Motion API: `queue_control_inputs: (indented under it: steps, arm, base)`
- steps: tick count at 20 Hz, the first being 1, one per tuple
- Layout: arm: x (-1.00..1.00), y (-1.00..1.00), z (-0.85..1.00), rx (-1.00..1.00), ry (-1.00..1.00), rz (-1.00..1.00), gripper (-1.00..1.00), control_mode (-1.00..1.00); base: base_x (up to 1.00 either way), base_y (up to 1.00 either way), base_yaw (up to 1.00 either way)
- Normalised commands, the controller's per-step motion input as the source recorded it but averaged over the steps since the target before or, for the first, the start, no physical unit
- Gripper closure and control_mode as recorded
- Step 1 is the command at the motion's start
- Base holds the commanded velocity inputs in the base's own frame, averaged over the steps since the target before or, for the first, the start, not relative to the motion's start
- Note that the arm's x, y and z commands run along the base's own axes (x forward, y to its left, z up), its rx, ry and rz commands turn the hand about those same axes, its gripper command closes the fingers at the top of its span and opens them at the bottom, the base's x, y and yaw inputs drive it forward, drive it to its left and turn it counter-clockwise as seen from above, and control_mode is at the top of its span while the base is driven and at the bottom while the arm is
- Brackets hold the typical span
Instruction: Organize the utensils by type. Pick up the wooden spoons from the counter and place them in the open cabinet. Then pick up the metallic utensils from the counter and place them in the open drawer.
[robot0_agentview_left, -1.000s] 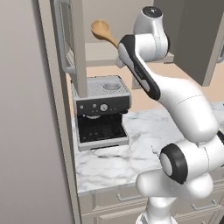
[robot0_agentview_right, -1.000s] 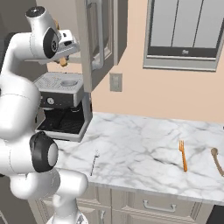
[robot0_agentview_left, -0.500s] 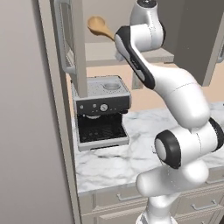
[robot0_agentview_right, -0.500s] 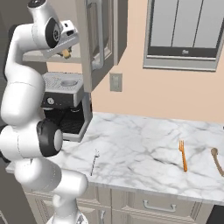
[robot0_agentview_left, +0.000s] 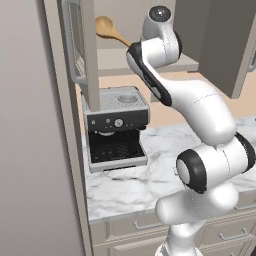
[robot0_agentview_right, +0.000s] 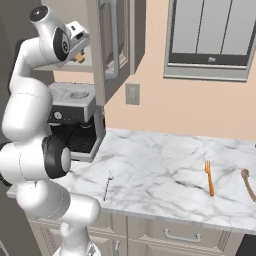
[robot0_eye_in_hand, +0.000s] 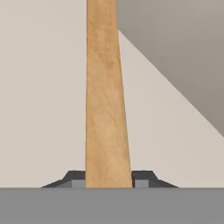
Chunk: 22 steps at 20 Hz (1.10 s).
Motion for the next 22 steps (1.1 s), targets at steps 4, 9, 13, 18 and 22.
queue_control_inputs:
  steps: [4, 9, 13, 18, 22]
  arm:
    - [0.39, 0.00, 0.00, -0.02, 0.00, 0.08, 1.00, -1.00]
    - [0.41, 0.00, 0.00, 0.00, 0.00, 0.07, 1.00, -1.00]
    - [0.30, 0.00, -0.04, 0.00, 0.00, 0.03, 1.00, -1.00]
    - [0.49, 0.00, -0.11, 0.00, 0.00, 0.00, 1.00, -1.00]
    - [0.46, 0.00, -0.13, 0.00, 0.00, 0.00, -1.00, -1.00]
  base:
    - [0.00, 0.00, 0.00]
    - [0.00, 0.00, 0.00]
    - [0.00, 0.00, 0.00]
    - [0.00, 0.00, 0.00]
    - [0.00, 0.00, 0.00]
